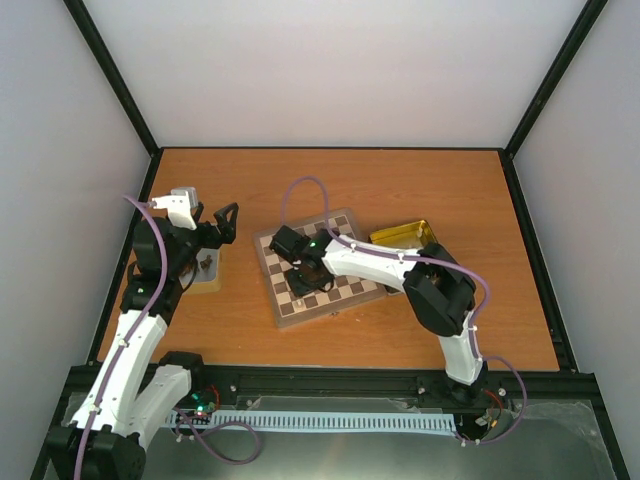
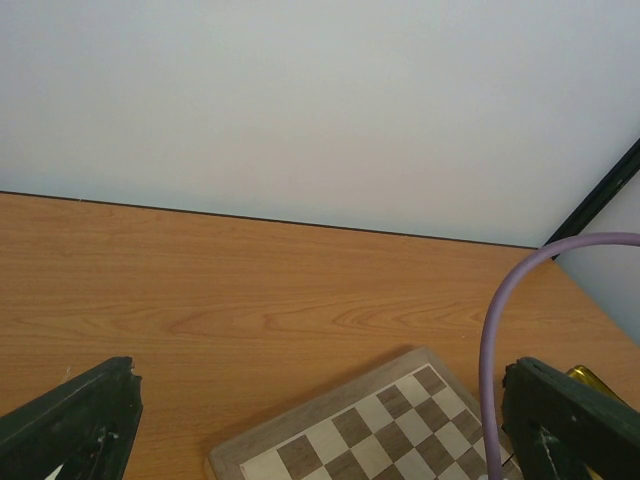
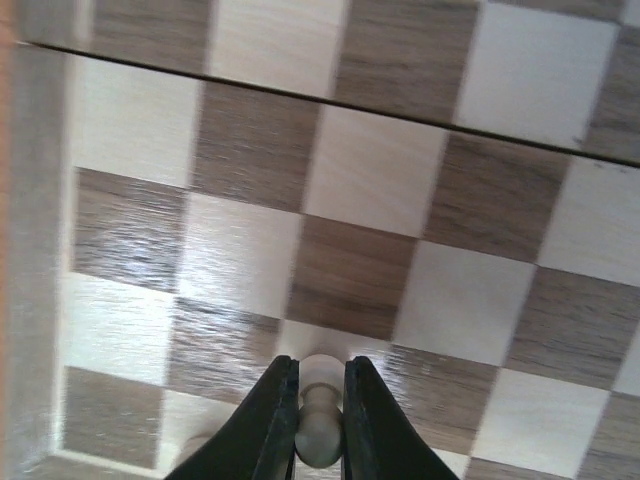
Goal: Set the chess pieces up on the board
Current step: Place the chess piece on the chessboard, then pick up the chess piece from the storage box.
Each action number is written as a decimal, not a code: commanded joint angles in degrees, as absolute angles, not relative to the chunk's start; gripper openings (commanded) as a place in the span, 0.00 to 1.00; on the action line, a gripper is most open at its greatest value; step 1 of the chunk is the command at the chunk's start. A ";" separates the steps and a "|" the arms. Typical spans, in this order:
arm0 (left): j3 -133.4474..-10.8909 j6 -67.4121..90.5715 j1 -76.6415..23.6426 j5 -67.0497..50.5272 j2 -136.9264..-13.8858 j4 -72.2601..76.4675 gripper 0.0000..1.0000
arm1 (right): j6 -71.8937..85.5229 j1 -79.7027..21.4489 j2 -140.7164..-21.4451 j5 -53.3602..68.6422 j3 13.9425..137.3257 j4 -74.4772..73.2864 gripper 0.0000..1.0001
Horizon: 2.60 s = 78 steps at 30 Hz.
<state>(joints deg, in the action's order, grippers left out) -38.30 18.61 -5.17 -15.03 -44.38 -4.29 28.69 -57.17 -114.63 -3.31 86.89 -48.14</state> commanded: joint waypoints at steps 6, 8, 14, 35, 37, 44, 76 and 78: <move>-40.05 18.71 -5.36 -12.07 -43.03 -4.07 1.00 | 26.42 -60.97 -118.44 -1.45 94.73 -48.22 0.13; -40.29 18.89 -5.36 -10.31 -42.85 -4.85 1.00 | 26.26 -61.73 -119.46 -1.20 96.06 -48.65 0.13; -40.54 19.32 -5.36 -5.76 -42.45 -6.39 1.00 | 26.21 -63.45 -121.18 -0.88 97.63 -49.13 0.13; -40.61 19.37 -5.36 -4.00 -41.93 -6.86 1.00 | 29.62 -61.30 -112.74 -4.10 95.38 -45.44 0.33; -40.65 19.37 -5.37 -3.74 -41.76 -6.94 1.00 | 31.47 -59.44 -109.12 -6.52 92.01 -43.97 0.33; -40.56 19.42 -5.36 -4.08 -41.81 -6.86 1.00 | 36.13 -45.93 -94.19 -14.38 76.07 -39.77 0.32; -40.28 19.50 -5.36 -5.07 -41.78 -6.61 1.00 | 27.43 -20.15 -103.46 -15.44 66.97 -33.60 0.25; -40.32 19.51 -5.36 -5.01 -41.82 -6.60 1.00 | 27.54 -20.00 -103.98 -15.62 66.94 -33.62 0.25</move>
<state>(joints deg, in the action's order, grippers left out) -38.33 18.70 -5.17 -4.56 -42.37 -7.22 28.01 -20.82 -102.61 -15.46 65.98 -34.81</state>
